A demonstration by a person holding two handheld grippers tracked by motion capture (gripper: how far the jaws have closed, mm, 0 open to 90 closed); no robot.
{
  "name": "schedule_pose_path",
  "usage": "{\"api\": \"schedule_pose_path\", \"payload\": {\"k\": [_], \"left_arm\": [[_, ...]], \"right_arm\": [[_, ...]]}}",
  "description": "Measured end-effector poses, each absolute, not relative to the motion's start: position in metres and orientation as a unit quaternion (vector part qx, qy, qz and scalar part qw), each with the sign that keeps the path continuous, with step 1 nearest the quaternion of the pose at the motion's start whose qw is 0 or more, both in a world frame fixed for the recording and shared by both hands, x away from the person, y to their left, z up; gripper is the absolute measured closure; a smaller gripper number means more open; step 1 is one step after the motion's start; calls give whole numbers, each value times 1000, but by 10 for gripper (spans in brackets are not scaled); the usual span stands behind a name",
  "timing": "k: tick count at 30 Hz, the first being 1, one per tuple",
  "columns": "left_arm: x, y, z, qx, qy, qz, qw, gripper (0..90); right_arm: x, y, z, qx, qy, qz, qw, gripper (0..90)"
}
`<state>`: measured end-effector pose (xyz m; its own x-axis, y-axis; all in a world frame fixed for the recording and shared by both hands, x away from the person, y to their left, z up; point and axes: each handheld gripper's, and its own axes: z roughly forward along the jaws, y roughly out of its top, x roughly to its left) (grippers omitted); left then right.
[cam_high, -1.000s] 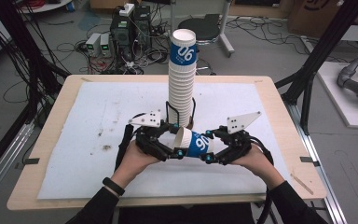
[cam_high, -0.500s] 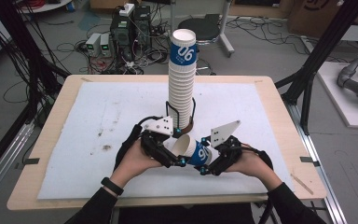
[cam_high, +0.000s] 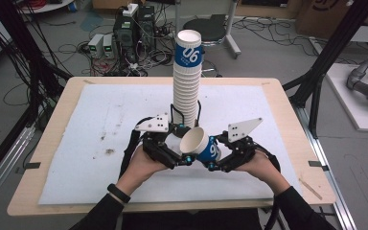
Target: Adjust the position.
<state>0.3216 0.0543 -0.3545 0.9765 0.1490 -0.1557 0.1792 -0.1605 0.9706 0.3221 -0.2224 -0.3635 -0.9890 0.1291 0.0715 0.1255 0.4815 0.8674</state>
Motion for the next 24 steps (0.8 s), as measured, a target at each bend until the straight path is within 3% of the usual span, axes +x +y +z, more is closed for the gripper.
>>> {"api": "schedule_pose_path", "payload": {"k": [6, 12, 18, 21, 24], "left_arm": [[325, 54, -359, 740, 116, -40, 662, 78], [324, 55, -359, 741, 105, -42, 662, 186], [324, 55, -358, 759, 101, -39, 642, 208], [323, 54, -354, 777, 94, -25, 621, 215], [322, 53, -351, 796, 91, -8, 599, 218]], "right_arm": [[321, -221, -364, 77, 849, 523, -7, 300], [321, -217, -368, 77, 848, 524, -6, 301], [321, -216, -369, 78, 854, 515, -10, 291], [319, -216, -368, 78, 861, 502, 3, 218], [317, -213, -368, 73, 866, 495, 6, 217]]}}
